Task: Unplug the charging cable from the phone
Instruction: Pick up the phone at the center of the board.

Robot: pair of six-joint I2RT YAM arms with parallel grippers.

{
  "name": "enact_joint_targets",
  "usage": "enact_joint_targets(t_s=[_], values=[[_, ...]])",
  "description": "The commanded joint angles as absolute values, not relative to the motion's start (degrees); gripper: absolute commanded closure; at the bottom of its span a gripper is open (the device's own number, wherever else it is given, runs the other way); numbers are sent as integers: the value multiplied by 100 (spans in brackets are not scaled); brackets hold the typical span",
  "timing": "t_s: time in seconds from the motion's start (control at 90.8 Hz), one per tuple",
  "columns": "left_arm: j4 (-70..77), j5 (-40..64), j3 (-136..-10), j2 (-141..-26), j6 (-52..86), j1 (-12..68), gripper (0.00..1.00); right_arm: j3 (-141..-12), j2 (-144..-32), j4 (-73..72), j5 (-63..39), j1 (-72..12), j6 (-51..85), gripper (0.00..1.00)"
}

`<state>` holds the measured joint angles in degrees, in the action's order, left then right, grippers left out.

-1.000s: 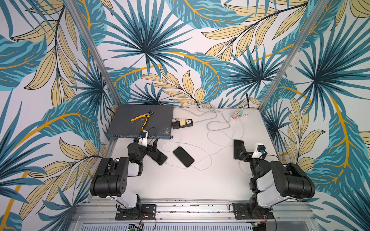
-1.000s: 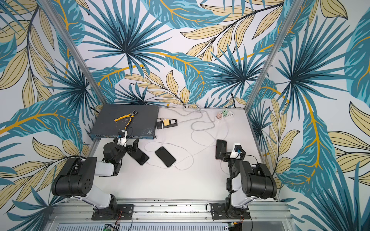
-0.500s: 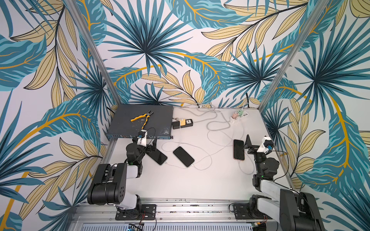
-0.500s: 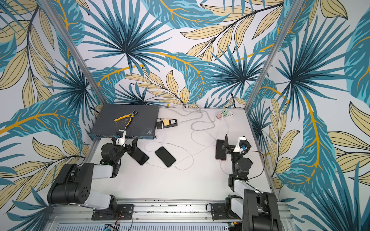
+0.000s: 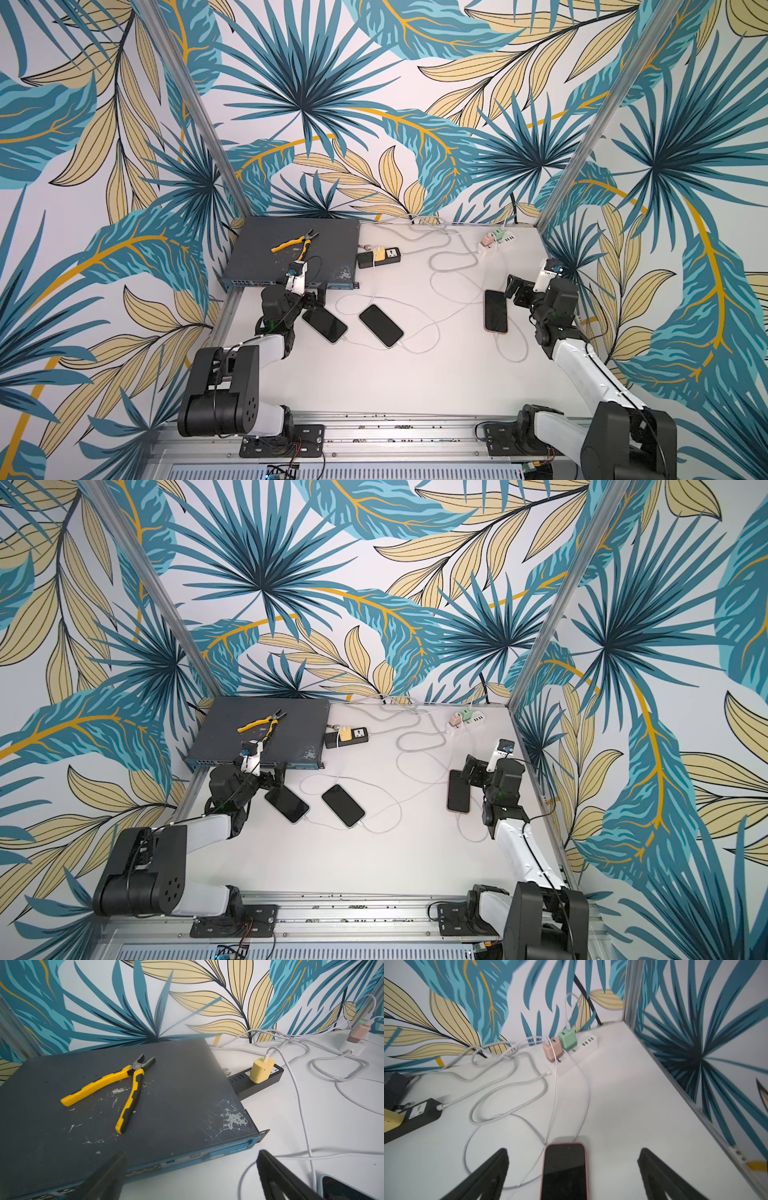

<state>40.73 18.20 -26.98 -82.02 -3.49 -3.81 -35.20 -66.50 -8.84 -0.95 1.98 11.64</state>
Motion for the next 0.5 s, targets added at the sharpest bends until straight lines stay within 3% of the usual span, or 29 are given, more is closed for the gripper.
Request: enact_joint_targets(t_s=[0.0,0.264,0.485], values=[[3072,1993,-3148,-8077,-398,-438,0,-3833,-6871,764,27,131,1584,0],[1219,2166,-4009,-8060,-720,-455,0,-4451,-7261,1899,-124,24,1796,0],[1029,2176,-4030,-7962,-845,-465,0,-4760,-7873,2400,-133,-182,1488,0]])
